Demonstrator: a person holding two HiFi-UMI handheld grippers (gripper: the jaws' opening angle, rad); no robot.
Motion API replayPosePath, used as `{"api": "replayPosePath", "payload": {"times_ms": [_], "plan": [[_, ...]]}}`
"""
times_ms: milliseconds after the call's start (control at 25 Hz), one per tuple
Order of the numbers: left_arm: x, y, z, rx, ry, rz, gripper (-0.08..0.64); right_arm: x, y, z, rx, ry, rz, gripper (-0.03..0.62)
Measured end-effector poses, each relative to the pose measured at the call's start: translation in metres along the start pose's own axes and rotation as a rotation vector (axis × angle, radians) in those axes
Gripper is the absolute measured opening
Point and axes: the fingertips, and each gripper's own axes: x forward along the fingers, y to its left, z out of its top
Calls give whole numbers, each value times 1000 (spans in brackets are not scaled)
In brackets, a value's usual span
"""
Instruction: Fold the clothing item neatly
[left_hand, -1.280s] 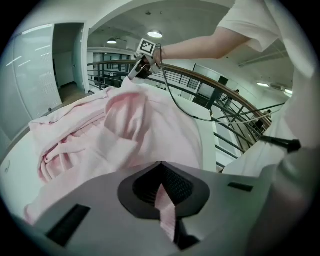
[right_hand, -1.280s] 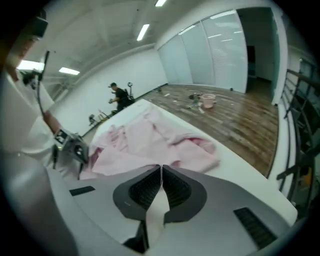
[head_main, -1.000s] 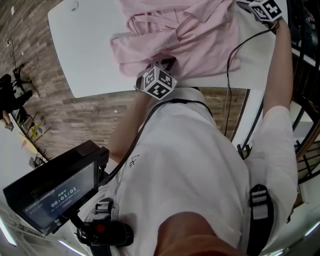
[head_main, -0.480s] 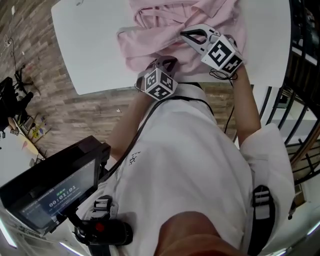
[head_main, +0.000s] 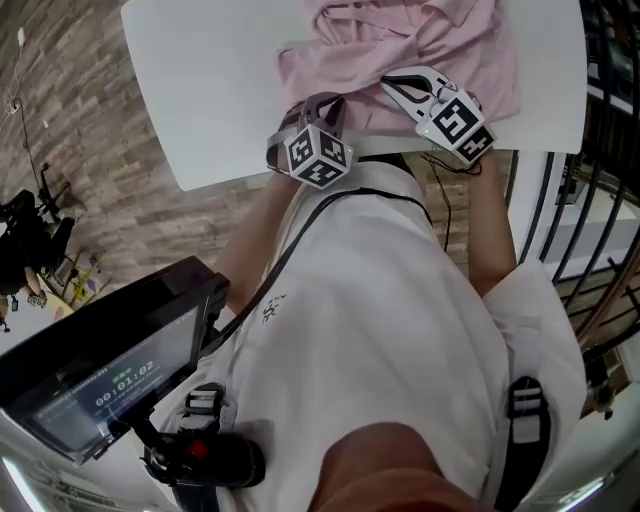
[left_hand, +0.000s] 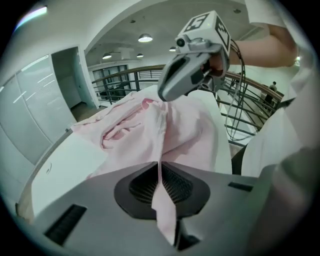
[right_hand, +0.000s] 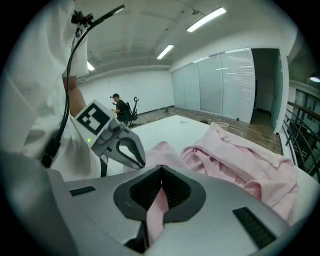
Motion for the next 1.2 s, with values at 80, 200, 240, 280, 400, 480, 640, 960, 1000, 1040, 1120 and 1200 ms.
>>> {"api": "replayPosePath", "payload": {"times_ms": [80,200,240,280,400,480,640,960,1000,1040,1120,1200], "plan": [[-1,1,4,36,-1,-3,8,-6,4,-22,25,33,-28,2],[-2,3,-2,79,23,-8,85,-8,15,-42,96,39,-86,2],[-2,4,-7,91,37,-10,100,-8,18,-46,113,40,-109,2],[0,6,-12,103,51,-13,106,-9,20,-50,129,37,-129,2],[4,9,-24,173,91,-26,110,-17,26,-55,162,25,-175,2],[9,9,-29,231,115,-41,112,-25,27,-60,178,25,-206,2],[19,3,-35,308,156,-93,112,-46,18,-67,213,16,-272,2],[14,28,-23,276,126,-62,15,-56,12,-66,220,1,-331,2],[10,33,-17,268,112,-54,15,-56,12,-68,221,4,-330,2],[5,38,-10,257,98,-44,15,-56,12,-70,221,8,-328,2],[-1,54,3,223,68,-19,15,-55,10,-73,220,15,-320,2],[-7,77,12,198,42,16,15,-50,10,-68,221,16,-313,2]]}}
